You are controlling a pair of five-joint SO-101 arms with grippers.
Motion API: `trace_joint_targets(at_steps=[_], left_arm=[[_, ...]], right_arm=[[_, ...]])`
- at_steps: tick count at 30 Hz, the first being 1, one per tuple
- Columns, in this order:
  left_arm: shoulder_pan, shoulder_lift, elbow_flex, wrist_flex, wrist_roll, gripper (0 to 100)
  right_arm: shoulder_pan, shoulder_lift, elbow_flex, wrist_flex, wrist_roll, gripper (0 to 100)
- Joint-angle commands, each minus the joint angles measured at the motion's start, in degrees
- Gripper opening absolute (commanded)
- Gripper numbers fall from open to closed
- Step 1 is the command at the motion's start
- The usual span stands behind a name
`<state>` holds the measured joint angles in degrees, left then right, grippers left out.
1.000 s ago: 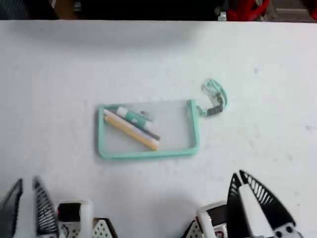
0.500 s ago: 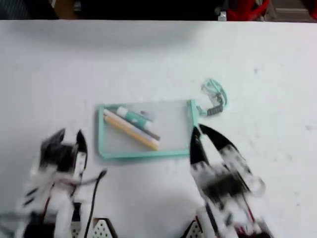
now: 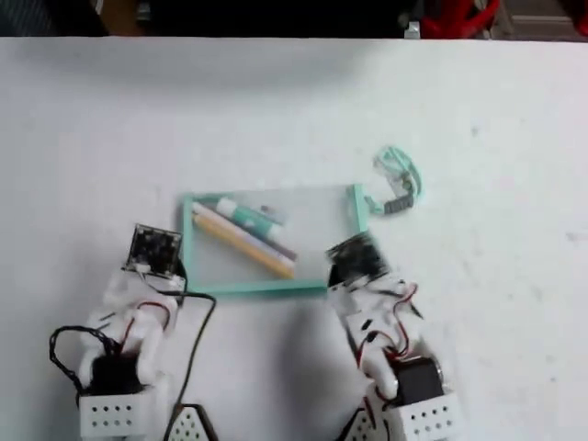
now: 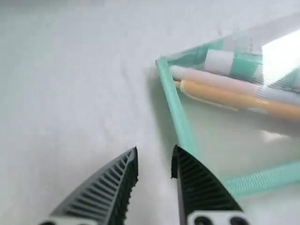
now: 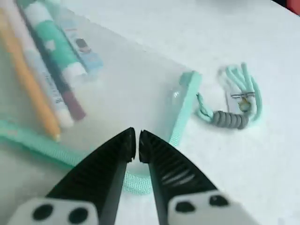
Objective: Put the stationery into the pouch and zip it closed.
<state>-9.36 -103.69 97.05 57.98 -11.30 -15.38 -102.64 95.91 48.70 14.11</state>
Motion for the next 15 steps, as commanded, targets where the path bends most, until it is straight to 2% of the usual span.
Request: trace_joint_targets(at_steps=[1, 4, 8, 13, 15], left_arm=[[1.80, -0.75, -0.09, 6.51, 0.53, 14], [1.80, -0.75, -0.09, 10.37, 0.62, 14], [1.80, -0.75, -0.09, 15.74, 0.62, 14], [1.71, -0.75, -0.09, 15.82, 0.70, 14], [1.71, -0.75, -0.09, 15.82, 0.70, 14]], right_arm=[[6.64, -0.48, 0.88, -0.48, -13.01, 2.1], [9.10, -0.57, 0.88, 3.56, -16.09, 2.2], [7.43, -0.57, 0.88, 11.47, -11.69, 2.2], [4.62, -0.57, 0.88, 24.04, -5.98, 2.2], [4.97, -0.48, 0.88, 24.22, -4.04, 1.8]])
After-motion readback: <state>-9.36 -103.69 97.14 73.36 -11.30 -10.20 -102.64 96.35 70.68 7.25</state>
